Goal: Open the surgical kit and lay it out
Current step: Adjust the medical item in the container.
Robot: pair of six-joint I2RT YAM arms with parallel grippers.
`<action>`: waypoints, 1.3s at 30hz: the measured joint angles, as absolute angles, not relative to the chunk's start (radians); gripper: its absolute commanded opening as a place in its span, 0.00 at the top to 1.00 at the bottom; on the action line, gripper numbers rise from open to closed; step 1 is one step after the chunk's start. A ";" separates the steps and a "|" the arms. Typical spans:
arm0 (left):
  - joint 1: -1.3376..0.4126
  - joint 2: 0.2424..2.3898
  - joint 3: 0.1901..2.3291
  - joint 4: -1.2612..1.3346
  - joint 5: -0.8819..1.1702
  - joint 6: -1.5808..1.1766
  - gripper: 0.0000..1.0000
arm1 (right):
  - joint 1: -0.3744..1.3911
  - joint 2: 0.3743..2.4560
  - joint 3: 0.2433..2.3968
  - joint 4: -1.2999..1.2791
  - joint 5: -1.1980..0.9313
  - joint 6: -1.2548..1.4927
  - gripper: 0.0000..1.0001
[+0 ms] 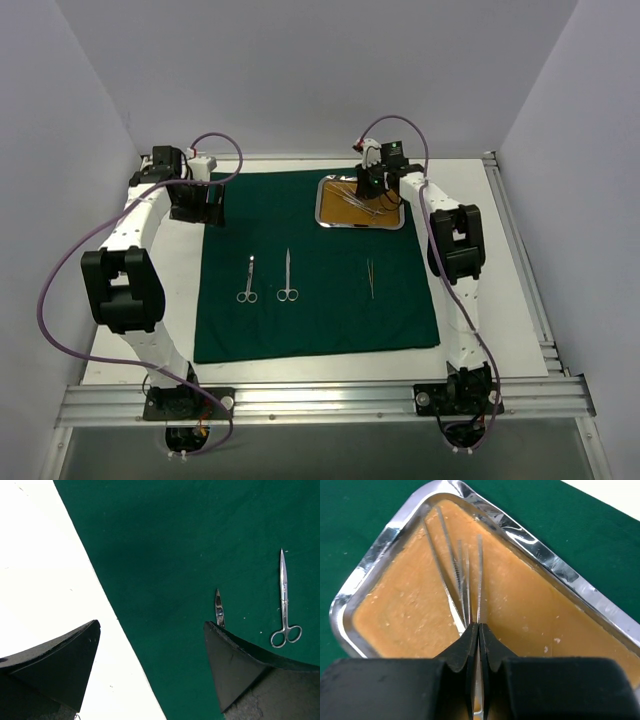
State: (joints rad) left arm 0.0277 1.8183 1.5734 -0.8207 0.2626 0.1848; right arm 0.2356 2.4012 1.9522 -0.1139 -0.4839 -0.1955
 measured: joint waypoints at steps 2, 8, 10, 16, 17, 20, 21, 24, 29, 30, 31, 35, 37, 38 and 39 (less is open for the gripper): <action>0.028 1.818 1.573 -0.822 0.265 0.185 0.06 | 0.237 2.382 1.940 -0.122 -0.484 -0.195 1.00; 0.028 1.818 1.573 -0.826 0.268 0.185 0.06 | 0.244 2.356 1.937 -0.125 -0.459 -0.191 1.00; 0.028 1.818 1.573 -0.829 0.269 0.185 0.06 | 0.246 2.356 1.936 -0.125 -0.449 -0.192 1.00; 0.028 1.818 1.573 -0.831 0.270 0.185 0.06 | 0.257 2.356 1.920 -0.135 -0.414 -0.191 0.92; 0.028 1.818 1.573 -0.831 0.271 0.185 0.06 | 0.260 2.356 1.920 -0.141 -0.404 -0.194 0.91; 0.028 1.818 1.573 -0.832 0.272 0.185 0.06 | 0.270 2.344 1.899 -0.149 -0.362 -0.202 0.88; 0.028 1.818 1.573 -0.832 0.273 0.185 0.06 | 0.275 2.331 1.879 -0.152 -0.347 -0.204 0.85; 0.028 1.818 1.573 -0.834 0.274 0.185 0.06 | 0.284 2.294 1.829 -0.174 -0.304 -0.210 0.80; 0.028 1.818 1.573 -0.836 0.278 0.185 0.06 | 0.293 2.288 1.836 -0.229 -0.266 -0.222 0.80; 0.028 1.818 1.573 -0.836 0.278 0.185 0.06 | 0.294 2.288 1.842 -0.244 -0.264 -0.225 0.79; 0.028 1.818 1.573 -0.836 0.279 0.185 0.06 | 0.294 2.288 1.847 -0.254 -0.260 -0.226 0.79; 0.028 1.818 1.573 -0.836 0.282 0.185 0.06 | 0.294 2.289 1.867 -0.268 -0.251 -0.231 0.75; 0.028 1.818 1.573 -0.836 0.284 0.186 0.06 | 0.294 2.290 1.872 -0.273 -0.246 -0.234 0.75; 0.028 1.818 1.573 -0.836 0.285 0.186 0.06 | 0.294 2.292 1.874 -0.275 -0.242 -0.234 0.75; 0.028 1.818 1.573 -0.836 0.286 0.186 0.06 | 0.294 2.296 1.876 -0.277 -0.241 -0.236 0.74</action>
State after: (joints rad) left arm 0.0277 1.8183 1.5734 -0.8360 0.2855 0.1860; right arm 0.2935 2.2955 1.8763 -0.2771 -0.2405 -0.2359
